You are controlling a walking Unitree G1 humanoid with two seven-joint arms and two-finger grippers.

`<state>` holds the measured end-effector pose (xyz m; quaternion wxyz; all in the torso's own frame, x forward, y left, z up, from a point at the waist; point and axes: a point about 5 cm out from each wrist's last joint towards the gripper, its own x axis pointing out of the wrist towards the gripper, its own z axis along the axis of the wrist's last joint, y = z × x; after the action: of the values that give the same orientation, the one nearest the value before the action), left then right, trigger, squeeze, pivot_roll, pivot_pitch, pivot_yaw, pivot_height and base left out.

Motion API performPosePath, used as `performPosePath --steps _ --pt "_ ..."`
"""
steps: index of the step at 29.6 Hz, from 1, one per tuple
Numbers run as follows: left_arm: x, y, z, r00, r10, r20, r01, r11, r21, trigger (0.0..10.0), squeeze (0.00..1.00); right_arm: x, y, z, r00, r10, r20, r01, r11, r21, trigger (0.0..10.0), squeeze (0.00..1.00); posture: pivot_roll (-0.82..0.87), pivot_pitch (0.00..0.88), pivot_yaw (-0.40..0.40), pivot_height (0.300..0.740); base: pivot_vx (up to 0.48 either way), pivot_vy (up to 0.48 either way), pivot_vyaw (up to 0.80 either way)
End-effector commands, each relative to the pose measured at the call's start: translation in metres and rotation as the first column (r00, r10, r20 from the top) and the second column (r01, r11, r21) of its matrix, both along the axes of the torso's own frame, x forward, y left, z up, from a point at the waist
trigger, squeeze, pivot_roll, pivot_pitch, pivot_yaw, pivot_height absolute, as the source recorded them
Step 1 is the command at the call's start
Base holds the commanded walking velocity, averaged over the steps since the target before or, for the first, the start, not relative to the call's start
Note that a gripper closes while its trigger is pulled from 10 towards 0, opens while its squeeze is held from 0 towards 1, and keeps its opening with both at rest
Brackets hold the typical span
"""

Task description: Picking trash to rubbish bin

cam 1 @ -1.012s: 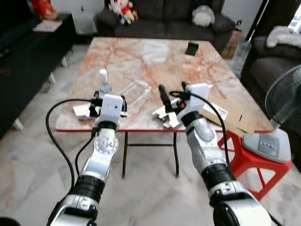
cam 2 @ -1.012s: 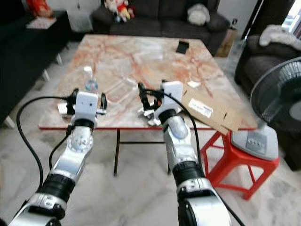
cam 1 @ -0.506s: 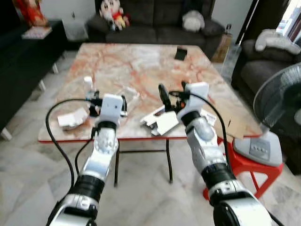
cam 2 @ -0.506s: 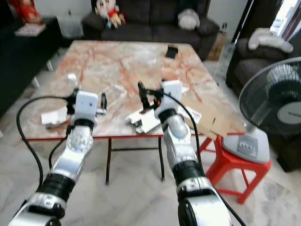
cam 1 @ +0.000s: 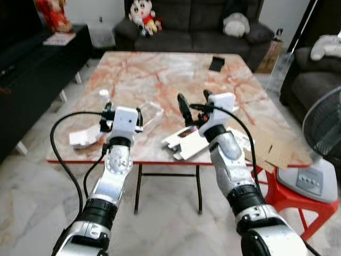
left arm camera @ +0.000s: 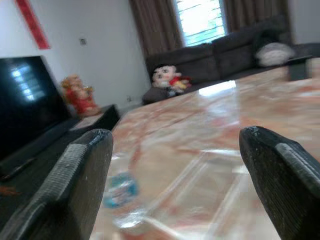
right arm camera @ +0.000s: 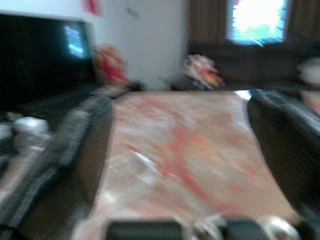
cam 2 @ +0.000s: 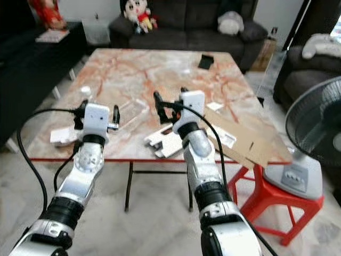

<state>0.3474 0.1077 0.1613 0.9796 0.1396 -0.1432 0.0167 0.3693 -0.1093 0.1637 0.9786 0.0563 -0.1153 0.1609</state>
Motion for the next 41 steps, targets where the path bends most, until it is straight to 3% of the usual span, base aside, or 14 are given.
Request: performPosePath --steps 1,8,14,18,30,41 --pt "0.0009 0.0094 0.0045 1.0 0.021 0.013 -0.021 1.0 0.009 10.0 0.0 0.001 0.0092 0.0063 1.0 0.018 0.017 -0.018 1.0 0.008 10.0 0.0 0.01 0.0 -0.051 0.74 0.33 0.0 0.0" --pt "0.0005 0.0114 0.0036 1.0 0.021 0.01 -0.021 1.0 0.016 10.0 0.0 0.0001 0.01 0.0061 0.999 0.026 0.025 -0.026 1.0 0.008 10.0 0.0 0.02 0.0 -0.049 0.74 0.334 0.0 0.0" --pt "0.0 0.0116 0.0034 1.0 0.019 0.008 -0.019 1.0 0.017 10.0 0.0 -0.0003 0.0125 0.0094 0.999 0.025 0.044 -0.025 1.0 0.0 10.0 0.0 0.01 0.0 -0.047 0.74 0.334 0.0 0.69" --pt "-0.0004 0.0117 0.0027 1.0 0.018 0.007 -0.018 1.0 0.017 10.0 0.0 0.0009 0.0122 0.0073 1.0 0.019 0.013 -0.02 0.998 0.058 10.0 0.0 0.02 0.0 -0.047 0.74 0.48 0.0 0.0" --pt "-0.0005 0.0102 0.004 1.0 0.003 0.006 -0.003 1.0 0.016 10.0 0.0 0.0011 0.013 0.0078 1.0 0.026 0.014 -0.027 0.998 0.058 10.0 0.0 0.01 0.0 -0.049 0.74 0.48 0.0 0.0" --pt "-0.0011 0.006 0.0012 0.999 -0.036 -0.016 0.036 0.999 0.022 10.0 0.0 -0.0006 0.013 0.0071 0.999 0.03 0.023 -0.031 0.997 0.069 10.0 0.0 0.01 0.0 -0.048 0.74 0.48 0.0 -0.37"
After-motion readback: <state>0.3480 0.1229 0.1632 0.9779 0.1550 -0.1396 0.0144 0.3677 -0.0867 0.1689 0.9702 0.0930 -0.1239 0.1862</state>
